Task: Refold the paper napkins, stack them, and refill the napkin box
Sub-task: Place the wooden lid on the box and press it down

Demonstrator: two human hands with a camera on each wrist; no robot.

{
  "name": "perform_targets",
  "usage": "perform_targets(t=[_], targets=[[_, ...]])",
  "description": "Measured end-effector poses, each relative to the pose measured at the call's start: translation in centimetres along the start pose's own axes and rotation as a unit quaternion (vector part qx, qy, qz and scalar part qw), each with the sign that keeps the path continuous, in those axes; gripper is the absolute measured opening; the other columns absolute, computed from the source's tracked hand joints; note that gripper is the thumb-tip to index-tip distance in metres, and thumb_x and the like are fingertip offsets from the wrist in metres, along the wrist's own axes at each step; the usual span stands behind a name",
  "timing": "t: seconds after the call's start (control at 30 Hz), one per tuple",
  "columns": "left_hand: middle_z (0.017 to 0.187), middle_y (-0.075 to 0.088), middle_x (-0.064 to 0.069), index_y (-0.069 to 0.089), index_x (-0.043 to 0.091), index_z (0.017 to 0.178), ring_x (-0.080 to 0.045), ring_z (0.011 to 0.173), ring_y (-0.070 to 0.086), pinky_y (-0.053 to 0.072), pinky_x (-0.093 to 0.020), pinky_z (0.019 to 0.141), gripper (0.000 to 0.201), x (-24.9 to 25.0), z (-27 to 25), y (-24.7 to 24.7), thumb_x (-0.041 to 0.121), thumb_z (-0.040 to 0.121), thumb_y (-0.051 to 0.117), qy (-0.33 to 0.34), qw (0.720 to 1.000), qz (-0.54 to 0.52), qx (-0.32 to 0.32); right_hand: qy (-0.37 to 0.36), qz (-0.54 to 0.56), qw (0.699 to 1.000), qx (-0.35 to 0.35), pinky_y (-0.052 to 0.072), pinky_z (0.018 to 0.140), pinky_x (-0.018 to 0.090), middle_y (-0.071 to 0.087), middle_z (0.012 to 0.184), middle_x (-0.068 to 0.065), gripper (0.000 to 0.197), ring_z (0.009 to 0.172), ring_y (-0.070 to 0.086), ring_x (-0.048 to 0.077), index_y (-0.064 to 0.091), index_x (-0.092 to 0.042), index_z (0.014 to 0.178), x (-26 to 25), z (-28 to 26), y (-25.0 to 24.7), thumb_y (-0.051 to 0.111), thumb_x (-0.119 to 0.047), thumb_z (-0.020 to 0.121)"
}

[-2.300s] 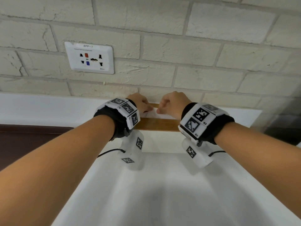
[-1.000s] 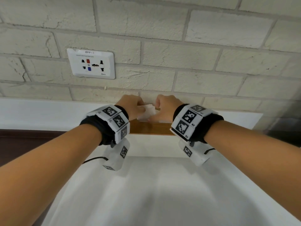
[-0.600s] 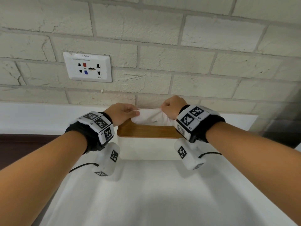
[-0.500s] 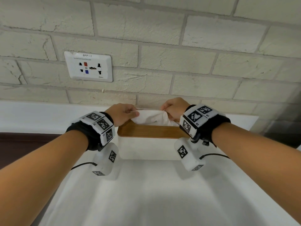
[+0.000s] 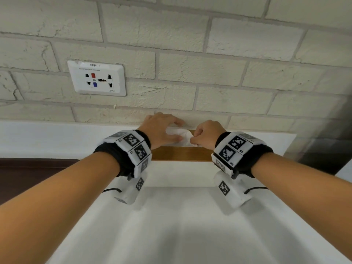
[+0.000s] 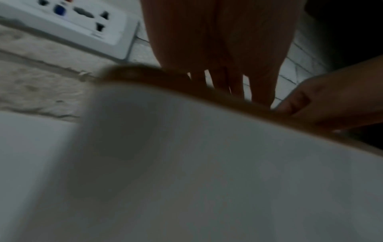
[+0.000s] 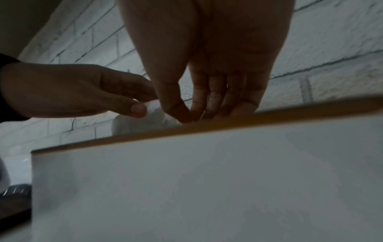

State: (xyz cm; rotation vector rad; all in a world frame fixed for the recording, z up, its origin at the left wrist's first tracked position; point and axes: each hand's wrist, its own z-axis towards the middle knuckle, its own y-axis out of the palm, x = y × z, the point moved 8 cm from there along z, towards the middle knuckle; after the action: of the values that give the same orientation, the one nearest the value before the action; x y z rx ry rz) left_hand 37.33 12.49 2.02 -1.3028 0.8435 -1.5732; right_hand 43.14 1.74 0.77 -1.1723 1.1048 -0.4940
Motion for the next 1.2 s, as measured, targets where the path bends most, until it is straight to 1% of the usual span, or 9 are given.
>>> perform_targets(t=[0.1,0.27,0.43,0.6,0.73,0.83,1.0,1.07,1.2], targets=[[0.134,0.054,0.003,0.049,0.025,0.133,-0.015,0.125,0.044,0.027,-0.022,0.098,0.045,1.2,0.9,1.2,0.036,0.09,0.056,0.0,0.998,-0.026,-0.051,-0.007,0.013,1.0,-0.007,0.041,0.057,0.02,0.062,0.085,0.009,0.027,0.081,0.055,0.02,0.067,0.001,0.098,-0.2,0.5,-0.4,0.067,-0.019,0.08],[0.12,0.061,-0.007,0.057,0.013,0.124,-0.018,0.107,0.053,0.031,-0.019,0.083,0.037,0.4,1.5,1.9,0.034,0.097,0.043,-0.046,0.996,-0.02,-0.078,-0.018,0.039,0.997,0.058,0.046,0.071,0.028,0.056,0.07,0.0,0.013,0.077,0.056,0.019,0.06,-0.01,0.075,0.7,0.8,-1.8,0.067,-0.02,0.078],[0.111,0.063,-0.01,0.055,0.009,0.123,-0.016,0.089,0.051,0.033,-0.019,0.069,0.036,-0.1,1.1,1.7,0.03,0.1,0.037,-0.061,0.996,-0.044,-0.055,0.011,-0.097,0.995,0.015,0.04,0.057,0.026,0.049,0.068,0.001,0.047,0.063,0.049,0.017,0.046,-0.012,0.065,0.7,0.1,-0.3,0.065,-0.054,0.075],[0.098,0.057,-0.004,0.054,0.012,0.123,-0.011,0.085,0.044,0.031,-0.02,0.072,0.036,-0.4,0.6,2.1,0.033,0.1,0.035,-0.088,0.994,-0.043,-0.048,0.017,-0.152,0.988,0.023,0.04,0.063,0.028,0.048,0.081,0.005,0.027,0.076,0.049,0.021,0.057,-0.004,0.088,0.2,0.0,0.0,0.06,-0.031,0.086],[0.102,0.061,-0.007,0.053,0.015,0.122,-0.013,0.085,0.045,0.03,-0.02,0.06,0.037,-0.9,0.4,2.2,0.036,0.1,0.033,-0.101,0.994,-0.023,-0.039,0.046,-0.101,0.994,0.014,0.034,0.047,0.022,0.047,0.064,0.003,0.037,0.057,0.046,0.016,0.04,-0.01,0.06,0.6,0.9,-1.0,0.064,-0.029,0.081],[0.093,0.053,-0.003,0.053,0.014,0.121,-0.014,0.084,0.045,0.025,-0.012,0.053,0.036,-1.2,0.3,2.3,0.037,0.1,0.033,-0.11,0.993,-0.026,-0.036,0.038,-0.03,0.998,0.031,0.046,0.064,0.028,0.059,0.082,0.008,0.026,0.077,0.058,0.023,0.048,-0.01,0.067,0.7,1.2,-1.7,0.063,-0.027,0.079],[0.1,0.057,-0.004,0.054,0.016,0.12,-0.015,0.086,0.046,0.031,-0.012,0.058,0.036,-1.8,0.3,2.5,0.039,0.099,0.035,-0.119,0.991,-0.054,-0.035,0.012,0.006,0.996,0.084,0.043,0.073,0.033,0.054,0.091,0.003,0.029,0.083,0.053,0.023,0.046,-0.016,0.09,0.7,0.1,-2.4,0.059,-0.039,0.081],[0.109,0.061,-0.001,0.055,0.021,0.116,-0.016,0.093,0.053,0.044,-0.022,0.078,0.034,-2.2,0.3,2.5,0.044,0.096,0.04,-0.118,0.99,-0.076,-0.028,0.009,-0.032,0.998,0.053,0.04,0.069,0.03,0.05,0.093,0.002,0.046,0.084,0.05,0.021,0.043,-0.017,0.101,0.8,-0.4,-1.7,0.064,-0.05,0.076],[0.096,0.059,0.015,0.053,0.03,0.102,-0.014,0.106,0.056,0.04,-0.029,0.098,0.028,-3.2,-0.2,1.8,0.045,0.081,0.065,-0.111,0.983,-0.143,-0.011,-0.001,-0.095,0.995,0.015,0.041,0.074,0.029,0.059,0.113,0.012,0.03,0.097,0.057,0.027,0.053,-0.006,0.113,1.7,-0.4,-0.7,0.057,-0.021,0.088]])
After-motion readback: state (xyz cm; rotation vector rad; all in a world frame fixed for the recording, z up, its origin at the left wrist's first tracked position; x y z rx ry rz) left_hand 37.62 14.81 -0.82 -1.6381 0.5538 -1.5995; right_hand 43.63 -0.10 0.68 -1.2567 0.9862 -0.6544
